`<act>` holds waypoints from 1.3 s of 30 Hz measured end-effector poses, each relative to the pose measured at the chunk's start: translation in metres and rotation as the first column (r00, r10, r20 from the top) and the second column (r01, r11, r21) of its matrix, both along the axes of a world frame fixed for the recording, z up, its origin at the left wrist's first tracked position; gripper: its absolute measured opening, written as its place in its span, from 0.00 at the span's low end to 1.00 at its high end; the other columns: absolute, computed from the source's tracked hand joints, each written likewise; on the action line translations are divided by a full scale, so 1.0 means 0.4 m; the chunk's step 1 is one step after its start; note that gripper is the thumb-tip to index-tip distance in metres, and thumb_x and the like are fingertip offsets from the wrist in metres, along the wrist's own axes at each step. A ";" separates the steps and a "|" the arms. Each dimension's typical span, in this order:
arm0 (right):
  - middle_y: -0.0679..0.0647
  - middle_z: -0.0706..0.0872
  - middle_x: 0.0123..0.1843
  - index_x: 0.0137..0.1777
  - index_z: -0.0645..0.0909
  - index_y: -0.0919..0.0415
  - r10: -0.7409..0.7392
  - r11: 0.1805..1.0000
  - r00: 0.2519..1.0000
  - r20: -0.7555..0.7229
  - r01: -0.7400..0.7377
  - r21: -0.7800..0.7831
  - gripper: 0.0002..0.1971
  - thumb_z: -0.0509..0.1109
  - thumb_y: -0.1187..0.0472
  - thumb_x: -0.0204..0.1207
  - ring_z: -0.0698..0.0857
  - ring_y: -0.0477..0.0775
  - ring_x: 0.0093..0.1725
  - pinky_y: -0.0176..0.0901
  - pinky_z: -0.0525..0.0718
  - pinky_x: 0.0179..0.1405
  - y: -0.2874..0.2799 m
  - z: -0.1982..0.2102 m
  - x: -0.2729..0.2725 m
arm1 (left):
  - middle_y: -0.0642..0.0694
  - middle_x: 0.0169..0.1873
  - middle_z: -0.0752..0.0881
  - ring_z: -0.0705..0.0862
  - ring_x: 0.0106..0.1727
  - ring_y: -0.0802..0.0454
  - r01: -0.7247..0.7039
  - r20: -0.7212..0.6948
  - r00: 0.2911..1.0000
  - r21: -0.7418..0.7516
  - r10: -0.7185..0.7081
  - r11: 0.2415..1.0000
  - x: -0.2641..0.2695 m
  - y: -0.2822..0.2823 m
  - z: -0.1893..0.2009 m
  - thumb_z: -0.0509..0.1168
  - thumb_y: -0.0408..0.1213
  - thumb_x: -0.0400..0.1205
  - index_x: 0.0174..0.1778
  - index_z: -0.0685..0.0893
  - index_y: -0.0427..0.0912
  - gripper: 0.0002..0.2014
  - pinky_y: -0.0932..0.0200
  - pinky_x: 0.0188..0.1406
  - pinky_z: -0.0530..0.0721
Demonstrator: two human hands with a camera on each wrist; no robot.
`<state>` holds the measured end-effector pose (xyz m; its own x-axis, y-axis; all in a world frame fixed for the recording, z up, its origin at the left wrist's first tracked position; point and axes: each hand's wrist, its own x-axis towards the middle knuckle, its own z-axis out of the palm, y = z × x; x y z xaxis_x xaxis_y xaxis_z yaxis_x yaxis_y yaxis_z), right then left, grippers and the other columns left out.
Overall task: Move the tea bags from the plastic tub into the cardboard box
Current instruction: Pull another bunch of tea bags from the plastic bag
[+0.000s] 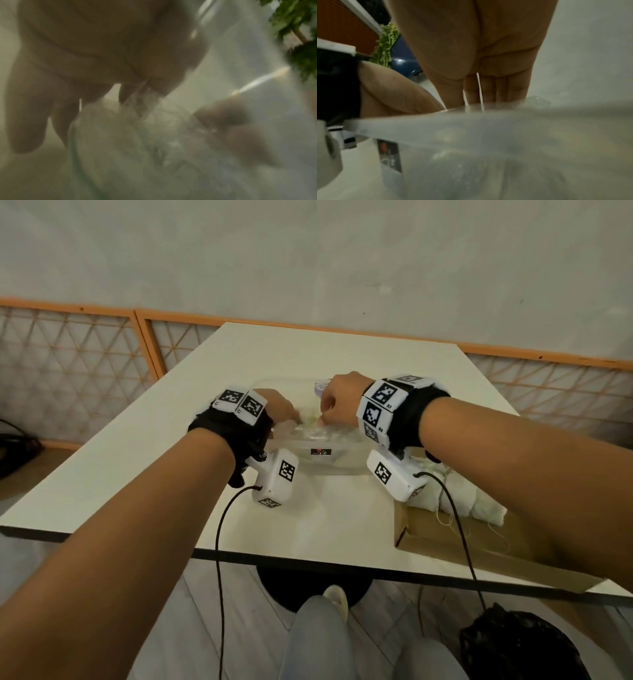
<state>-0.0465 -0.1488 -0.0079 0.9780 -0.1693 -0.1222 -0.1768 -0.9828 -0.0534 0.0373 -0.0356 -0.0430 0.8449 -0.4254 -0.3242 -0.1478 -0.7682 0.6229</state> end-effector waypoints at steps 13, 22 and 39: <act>0.60 0.86 0.48 0.56 0.82 0.65 -0.087 0.994 0.984 0.158 0.075 0.082 0.20 0.69 0.48 0.73 0.82 0.59 0.45 0.43 0.77 0.41 -0.011 -0.022 -0.029 | 0.38 0.56 0.86 0.85 0.52 0.42 -0.142 -0.491 0.830 -0.645 -0.265 0.751 -0.031 -0.006 0.005 0.59 0.36 0.85 0.65 0.79 0.34 0.15 0.48 0.55 0.83; 0.48 0.85 0.41 0.45 0.88 0.54 -0.182 0.918 0.936 0.301 0.052 0.393 0.05 0.76 0.59 0.69 0.80 0.47 0.42 0.33 0.73 0.34 -0.058 -0.012 -0.044 | 0.39 0.53 0.86 0.87 0.47 0.42 -0.046 -0.386 0.899 -0.554 -0.207 0.831 -0.039 0.021 0.001 0.64 0.19 0.76 0.65 0.77 0.45 0.24 0.48 0.45 0.88; 0.51 0.85 0.53 0.58 0.86 0.53 -0.145 0.937 0.944 0.297 0.034 0.347 0.16 0.76 0.59 0.69 0.82 0.50 0.52 0.36 0.75 0.49 -0.057 0.022 -0.045 | 0.43 0.50 0.89 0.88 0.45 0.48 -0.142 -0.414 0.907 -0.467 -0.074 0.873 -0.036 0.017 -0.005 0.69 0.54 0.78 0.60 0.83 0.40 0.23 0.57 0.33 0.87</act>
<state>-0.0644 -0.1717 0.0011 0.9573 -0.2613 0.1234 -0.1828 -0.8784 -0.4415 0.0229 -0.0287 -0.0450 0.6982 -0.5906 -0.4046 0.2217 -0.3590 0.9066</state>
